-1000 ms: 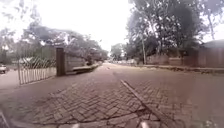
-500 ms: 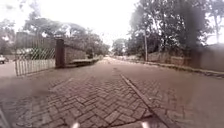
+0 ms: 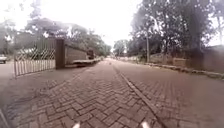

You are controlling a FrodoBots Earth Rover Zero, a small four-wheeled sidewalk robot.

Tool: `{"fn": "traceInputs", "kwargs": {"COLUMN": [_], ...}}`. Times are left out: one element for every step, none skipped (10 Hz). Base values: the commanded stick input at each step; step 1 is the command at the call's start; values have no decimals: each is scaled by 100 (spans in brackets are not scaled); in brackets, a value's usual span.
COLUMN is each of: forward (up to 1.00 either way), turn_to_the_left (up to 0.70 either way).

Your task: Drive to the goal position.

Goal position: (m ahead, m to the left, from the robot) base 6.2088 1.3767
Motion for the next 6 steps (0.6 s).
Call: {"fn": "traceInputs", "kwargs": {"forward": [50,50,50,50,50,50], "turn_to_the_left": [0,0,0,0,0,0]}}
